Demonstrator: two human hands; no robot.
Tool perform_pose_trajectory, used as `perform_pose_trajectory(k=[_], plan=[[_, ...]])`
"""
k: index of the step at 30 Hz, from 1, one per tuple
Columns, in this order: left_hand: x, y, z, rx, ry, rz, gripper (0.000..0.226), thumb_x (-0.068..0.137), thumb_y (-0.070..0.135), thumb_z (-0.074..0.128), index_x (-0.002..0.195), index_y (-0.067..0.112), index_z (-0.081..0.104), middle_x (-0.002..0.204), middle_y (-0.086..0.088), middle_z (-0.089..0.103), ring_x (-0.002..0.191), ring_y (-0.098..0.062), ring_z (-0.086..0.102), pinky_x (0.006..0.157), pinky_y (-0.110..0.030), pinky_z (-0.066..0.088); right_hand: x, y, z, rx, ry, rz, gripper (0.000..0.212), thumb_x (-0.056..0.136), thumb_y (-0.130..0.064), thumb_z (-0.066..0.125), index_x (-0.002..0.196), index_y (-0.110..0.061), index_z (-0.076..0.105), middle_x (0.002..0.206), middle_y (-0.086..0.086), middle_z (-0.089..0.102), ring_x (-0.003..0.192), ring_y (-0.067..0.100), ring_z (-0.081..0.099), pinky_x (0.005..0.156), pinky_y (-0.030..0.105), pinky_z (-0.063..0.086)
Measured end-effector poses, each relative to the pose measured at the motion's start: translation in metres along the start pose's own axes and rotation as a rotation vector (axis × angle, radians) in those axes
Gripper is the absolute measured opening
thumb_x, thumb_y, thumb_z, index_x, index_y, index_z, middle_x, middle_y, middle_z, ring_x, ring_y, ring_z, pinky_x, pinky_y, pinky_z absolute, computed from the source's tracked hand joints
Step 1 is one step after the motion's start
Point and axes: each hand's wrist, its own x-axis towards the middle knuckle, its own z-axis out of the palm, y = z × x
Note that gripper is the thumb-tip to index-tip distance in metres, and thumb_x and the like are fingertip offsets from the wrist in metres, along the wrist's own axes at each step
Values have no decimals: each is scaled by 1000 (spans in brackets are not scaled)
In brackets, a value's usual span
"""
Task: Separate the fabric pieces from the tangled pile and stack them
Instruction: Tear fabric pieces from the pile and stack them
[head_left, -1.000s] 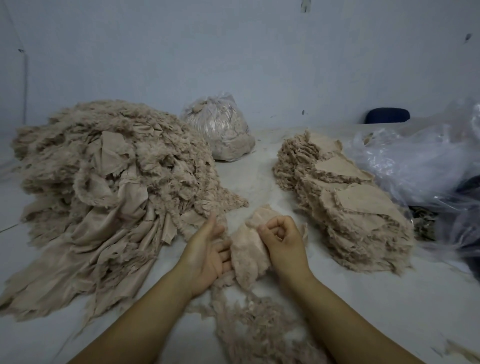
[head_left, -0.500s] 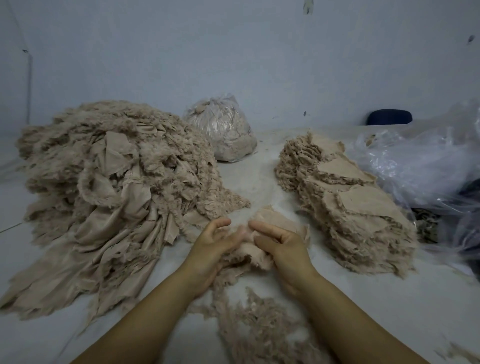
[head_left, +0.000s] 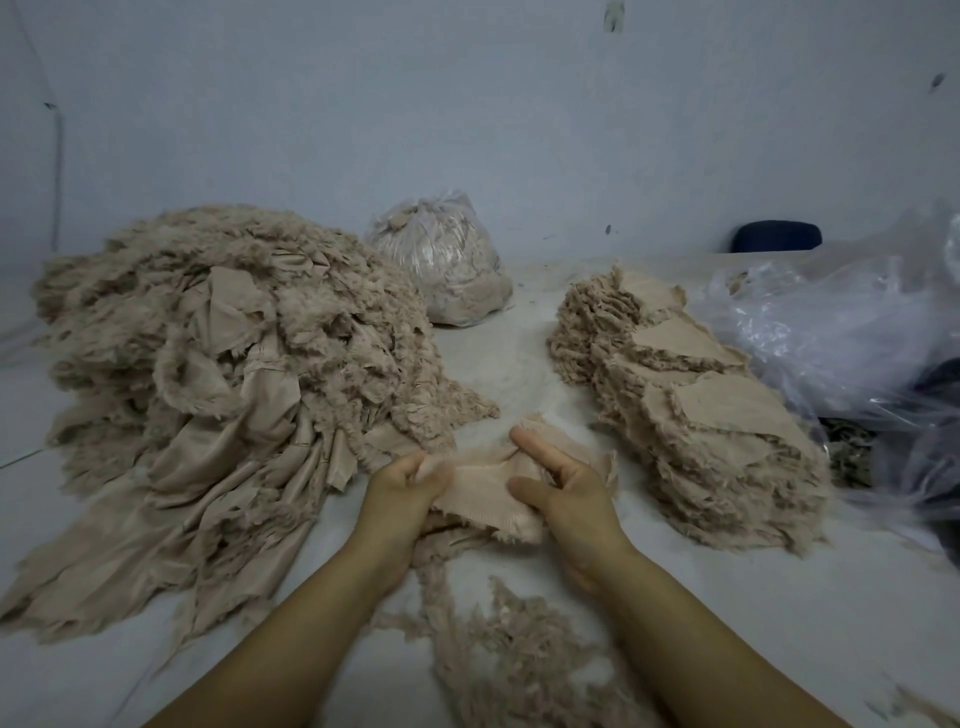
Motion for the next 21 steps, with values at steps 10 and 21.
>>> perform_pose_trajectory(k=[10,21], plan=[[6,12,3,66,59,59,24,95,25,54,81,8,61,47,2,50,37,-8,43,35,-18,35,2,-12,-5,-97,58,-51,53,86,8,59,130,-21,58,122,-17,57,90,-13,62,72,10,50],[80,18,71,764,9,409,32,90,26,61,61,15,58,58,1,53,59,-16,50,53,-26,32,36,-30,-50,-488,299,20,55,89,5,43,142,-9,44,144,5,47,123,19,52,99,21,43]])
